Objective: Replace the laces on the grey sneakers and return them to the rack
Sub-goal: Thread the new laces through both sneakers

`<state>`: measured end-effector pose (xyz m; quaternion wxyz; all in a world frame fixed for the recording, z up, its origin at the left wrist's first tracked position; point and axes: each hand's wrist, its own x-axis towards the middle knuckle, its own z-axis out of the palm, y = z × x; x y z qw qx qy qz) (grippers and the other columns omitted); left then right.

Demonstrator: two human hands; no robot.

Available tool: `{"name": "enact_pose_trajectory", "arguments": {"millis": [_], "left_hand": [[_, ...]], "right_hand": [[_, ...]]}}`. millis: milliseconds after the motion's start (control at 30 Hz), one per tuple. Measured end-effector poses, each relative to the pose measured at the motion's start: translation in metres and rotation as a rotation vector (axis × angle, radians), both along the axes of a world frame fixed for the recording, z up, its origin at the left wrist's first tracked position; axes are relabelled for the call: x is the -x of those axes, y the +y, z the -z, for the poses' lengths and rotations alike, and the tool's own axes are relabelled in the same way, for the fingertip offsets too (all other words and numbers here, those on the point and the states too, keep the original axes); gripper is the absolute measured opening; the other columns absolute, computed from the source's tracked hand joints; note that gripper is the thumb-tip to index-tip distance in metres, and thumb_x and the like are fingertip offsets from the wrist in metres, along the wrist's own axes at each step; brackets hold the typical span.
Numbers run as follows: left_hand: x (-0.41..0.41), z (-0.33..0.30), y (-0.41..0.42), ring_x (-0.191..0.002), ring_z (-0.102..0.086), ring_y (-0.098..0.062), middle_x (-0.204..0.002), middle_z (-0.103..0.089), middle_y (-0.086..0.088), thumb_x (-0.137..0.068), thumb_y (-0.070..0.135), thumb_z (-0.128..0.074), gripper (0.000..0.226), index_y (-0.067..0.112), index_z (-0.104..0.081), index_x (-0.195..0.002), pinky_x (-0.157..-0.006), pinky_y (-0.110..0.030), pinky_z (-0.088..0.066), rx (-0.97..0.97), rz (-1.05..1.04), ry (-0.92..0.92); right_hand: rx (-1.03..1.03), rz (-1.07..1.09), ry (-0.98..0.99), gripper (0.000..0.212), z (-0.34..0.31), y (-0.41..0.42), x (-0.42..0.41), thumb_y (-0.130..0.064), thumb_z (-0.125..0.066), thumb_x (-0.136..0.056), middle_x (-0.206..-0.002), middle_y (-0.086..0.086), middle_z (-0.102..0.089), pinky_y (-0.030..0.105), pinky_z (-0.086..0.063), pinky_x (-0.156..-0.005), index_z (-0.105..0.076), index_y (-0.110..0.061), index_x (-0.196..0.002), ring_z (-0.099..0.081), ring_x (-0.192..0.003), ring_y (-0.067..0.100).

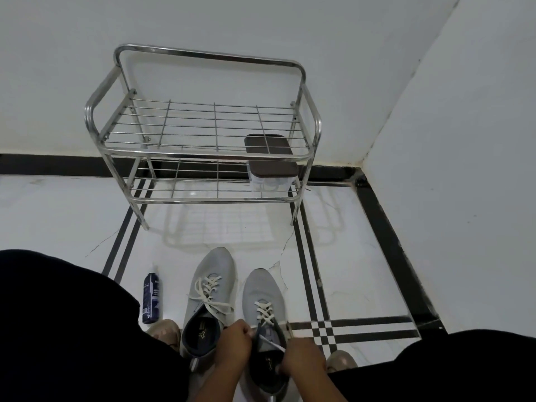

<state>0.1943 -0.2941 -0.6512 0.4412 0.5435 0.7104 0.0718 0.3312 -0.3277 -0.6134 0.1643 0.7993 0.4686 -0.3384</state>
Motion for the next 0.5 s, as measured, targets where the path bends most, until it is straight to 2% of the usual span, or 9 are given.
{"name": "enact_pose_trajectory", "arguments": {"millis": [67, 167, 233, 333, 400, 433, 500], "left_hand": [[-0.001, -0.002, -0.001, -0.087, -0.06, -0.024, -0.085, -0.064, -0.002, -0.087, 0.018, -0.053, 0.021, 0.024, -0.048, -0.067, -0.067, -0.027, -0.039, -0.005, -0.008, 0.008], [-0.001, -0.004, -0.001, -0.09, -0.059, -0.026, -0.091, -0.065, -0.005, -0.088, 0.016, -0.05, 0.02, 0.024, -0.048, -0.07, -0.071, -0.029, -0.042, 0.012, -0.012, 0.011], [-0.001, -0.004, -0.002, -0.091, -0.059, -0.026, -0.092, -0.066, -0.006, -0.089, 0.016, -0.049, 0.02, 0.024, -0.047, -0.071, -0.073, -0.03, -0.043, 0.016, -0.004, 0.024], [0.003, 0.0, -0.001, -0.09, -0.06, -0.026, -0.093, -0.067, -0.008, -0.088, 0.015, -0.05, 0.021, 0.023, -0.046, -0.07, -0.071, -0.029, -0.042, 0.004, -0.028, 0.015], [0.006, 0.002, 0.0, -0.084, -0.062, -0.027, -0.089, -0.069, -0.011, -0.087, 0.013, -0.052, 0.019, 0.02, -0.05, -0.069, -0.073, -0.03, -0.05, 0.005, -0.165, -0.051], [0.008, -0.002, 0.003, -0.08, -0.063, -0.027, -0.087, -0.069, -0.012, -0.088, 0.013, -0.051, 0.018, 0.019, -0.053, -0.071, -0.074, -0.035, -0.054, -0.003, -0.262, -0.101], [0.014, -0.024, 0.022, -0.077, -0.063, -0.029, -0.085, -0.067, -0.015, -0.093, 0.015, -0.044, 0.016, 0.015, -0.056, -0.081, -0.071, -0.039, -0.053, -0.083, -0.475, -0.193]], "right_hand": [[0.03, 0.072, 0.086, 0.045, 0.016, -0.012, -0.002, -0.029, -0.054, -0.088, -0.132, 0.006, -0.057, 0.032, -0.047, -0.097, -0.053, -0.017, -0.132, -0.056, -0.121, 0.022], [-0.118, 0.146, 0.196, 0.049, 0.022, -0.008, 0.001, -0.022, -0.044, -0.091, -0.136, 0.004, -0.054, 0.031, -0.045, -0.097, -0.043, -0.031, -0.14, -0.055, -0.122, 0.024], [-0.203, 0.144, 0.204, 0.041, 0.008, -0.001, 0.003, -0.019, -0.039, -0.094, -0.131, 0.003, -0.057, 0.03, -0.044, -0.093, -0.052, -0.031, -0.132, -0.056, -0.119, 0.023], [-0.223, 0.143, 0.146, 0.033, 0.002, 0.004, 0.003, -0.018, -0.041, -0.095, -0.117, 0.003, -0.066, 0.03, -0.047, -0.089, -0.066, -0.024, -0.115, -0.06, -0.112, 0.021], [-0.234, 0.169, 0.118, 0.033, 0.002, 0.006, 0.001, -0.018, -0.04, -0.095, -0.117, 0.004, -0.066, 0.031, -0.048, -0.088, -0.065, -0.023, -0.116, -0.061, -0.111, 0.022], [-0.232, 0.17, 0.106, 0.033, 0.002, 0.007, 0.001, -0.017, -0.041, -0.095, -0.118, 0.005, -0.065, 0.032, -0.048, -0.087, -0.064, -0.021, -0.117, -0.061, -0.111, 0.023], [-0.224, 0.175, 0.092, 0.031, 0.0, 0.009, 0.001, -0.016, -0.042, -0.096, -0.12, 0.006, -0.064, 0.031, -0.048, -0.086, -0.063, -0.019, -0.118, -0.06, -0.113, 0.024]]}}
